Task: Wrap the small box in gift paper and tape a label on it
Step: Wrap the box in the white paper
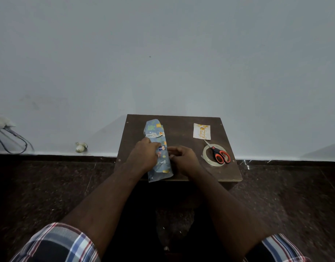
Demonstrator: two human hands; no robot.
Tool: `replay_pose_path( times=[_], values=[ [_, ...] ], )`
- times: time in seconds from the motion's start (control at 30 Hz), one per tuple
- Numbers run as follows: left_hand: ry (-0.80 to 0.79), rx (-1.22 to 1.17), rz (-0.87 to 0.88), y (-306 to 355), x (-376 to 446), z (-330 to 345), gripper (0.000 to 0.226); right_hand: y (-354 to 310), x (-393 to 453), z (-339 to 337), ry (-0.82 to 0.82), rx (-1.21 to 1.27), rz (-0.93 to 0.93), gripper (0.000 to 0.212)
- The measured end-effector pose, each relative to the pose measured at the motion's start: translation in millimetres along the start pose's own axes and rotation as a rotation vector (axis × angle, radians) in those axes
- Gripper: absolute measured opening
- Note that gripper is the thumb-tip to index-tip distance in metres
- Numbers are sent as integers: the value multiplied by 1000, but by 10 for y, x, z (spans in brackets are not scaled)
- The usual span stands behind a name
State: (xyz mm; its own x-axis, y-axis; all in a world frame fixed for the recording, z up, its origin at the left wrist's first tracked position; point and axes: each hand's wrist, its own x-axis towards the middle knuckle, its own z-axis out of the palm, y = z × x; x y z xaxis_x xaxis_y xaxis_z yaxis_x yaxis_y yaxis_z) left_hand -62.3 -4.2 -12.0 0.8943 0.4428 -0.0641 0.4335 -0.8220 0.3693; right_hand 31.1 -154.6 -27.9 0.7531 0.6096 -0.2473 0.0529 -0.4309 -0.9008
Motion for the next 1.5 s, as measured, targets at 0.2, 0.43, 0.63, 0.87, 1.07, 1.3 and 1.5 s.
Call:
replay_pose_path(
  times=[0.2, 0.43, 0.63, 0.87, 1.07, 1.3, 1.5],
  values=[
    [-5, -17, 1, 7, -29, 25, 45, 242, -222, 4, -75, -48, -30, 42],
    [-66, 8, -3, 38, -12, -21, 48, 196, -321, 27, 72, -69, 14, 19],
    [-46, 81, 54, 87, -26, -5, 45, 36, -434, 25, 61, 90, 71, 18],
    [-66, 60, 56, 51, 55, -82, 44, -97, -504, 41, 72, -16, 123, 21],
    [-31, -37, 48, -17, 20, -51, 44, -200, -520, 94, 128, 130, 177, 17],
    [-40, -54, 38, -7, 8, -38, 48, -216, -466, 100, 104, -39, 190, 23],
    [-44, -60, 46, -4, 14, -20, 49, -253, -464, 110, 131, -64, 182, 24]
  ],
)
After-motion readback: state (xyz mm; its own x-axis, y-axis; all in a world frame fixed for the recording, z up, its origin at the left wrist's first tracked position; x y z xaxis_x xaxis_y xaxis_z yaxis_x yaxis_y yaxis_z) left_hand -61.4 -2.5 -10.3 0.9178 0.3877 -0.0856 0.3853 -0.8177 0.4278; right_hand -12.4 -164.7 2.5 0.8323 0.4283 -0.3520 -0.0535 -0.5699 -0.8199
